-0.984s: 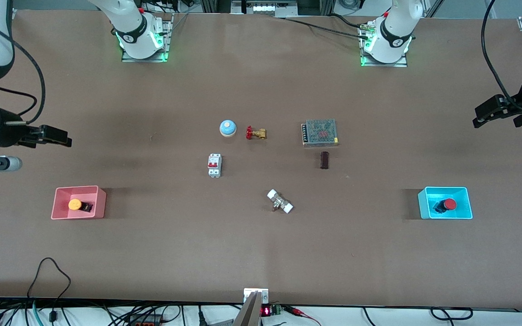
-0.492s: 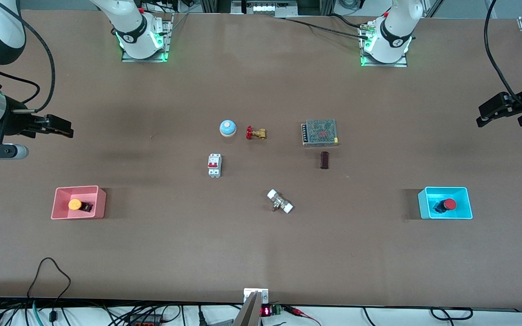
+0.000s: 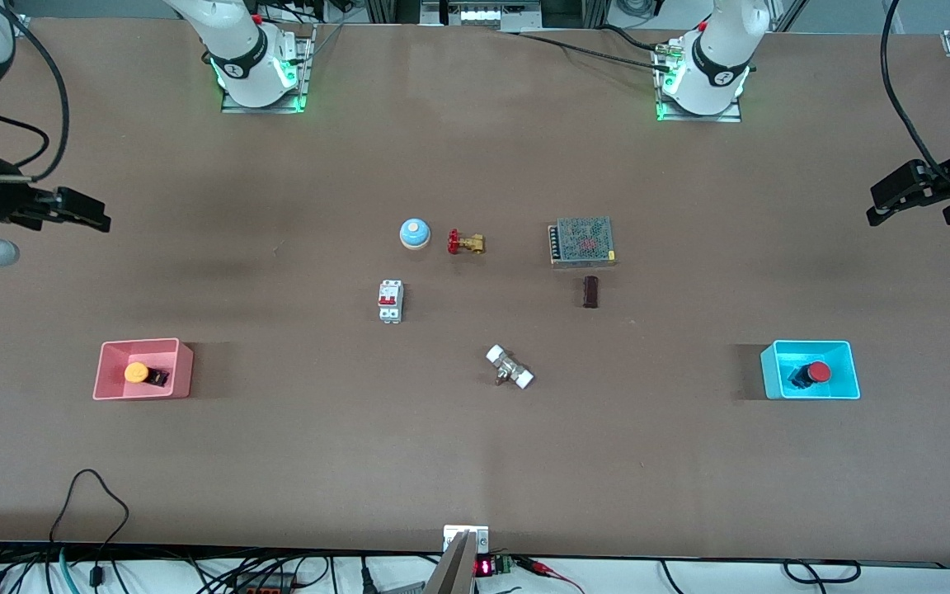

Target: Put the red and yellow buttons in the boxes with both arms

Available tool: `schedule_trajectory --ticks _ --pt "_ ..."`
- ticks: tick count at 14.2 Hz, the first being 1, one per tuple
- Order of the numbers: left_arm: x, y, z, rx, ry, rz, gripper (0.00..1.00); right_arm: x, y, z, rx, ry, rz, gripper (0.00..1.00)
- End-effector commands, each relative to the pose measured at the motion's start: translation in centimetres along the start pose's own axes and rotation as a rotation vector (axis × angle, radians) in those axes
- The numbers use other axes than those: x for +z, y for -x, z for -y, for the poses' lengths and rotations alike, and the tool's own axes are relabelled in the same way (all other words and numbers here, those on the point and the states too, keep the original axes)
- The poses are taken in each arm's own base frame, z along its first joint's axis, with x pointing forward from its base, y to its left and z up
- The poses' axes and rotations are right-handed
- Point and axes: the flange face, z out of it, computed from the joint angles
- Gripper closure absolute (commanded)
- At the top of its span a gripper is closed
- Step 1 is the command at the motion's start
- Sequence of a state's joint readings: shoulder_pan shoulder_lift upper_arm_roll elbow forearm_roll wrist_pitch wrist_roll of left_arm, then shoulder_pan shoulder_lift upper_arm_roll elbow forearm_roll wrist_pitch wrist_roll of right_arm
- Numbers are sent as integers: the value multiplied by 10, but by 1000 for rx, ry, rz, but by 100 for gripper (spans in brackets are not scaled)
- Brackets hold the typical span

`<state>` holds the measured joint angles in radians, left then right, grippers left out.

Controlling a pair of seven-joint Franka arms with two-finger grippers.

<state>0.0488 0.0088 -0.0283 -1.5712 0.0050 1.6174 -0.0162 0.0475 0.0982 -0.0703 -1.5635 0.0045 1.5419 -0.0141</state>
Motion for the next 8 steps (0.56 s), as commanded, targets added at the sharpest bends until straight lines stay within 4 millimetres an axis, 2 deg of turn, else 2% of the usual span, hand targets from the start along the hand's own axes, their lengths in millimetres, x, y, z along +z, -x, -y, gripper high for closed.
schedule_trajectory --ticks 1,3,8 --pt "0 0 -5 -22 8 16 0 -7 30 -9 -50 2 -20 0" --pt "-3 -1 -6 -25 20 9 0 -9 39 -8 -49 1 -24 0" --pt "-17 -1 3 -19 8 -18 0 -15 45 -9 -45 0 -28 0"
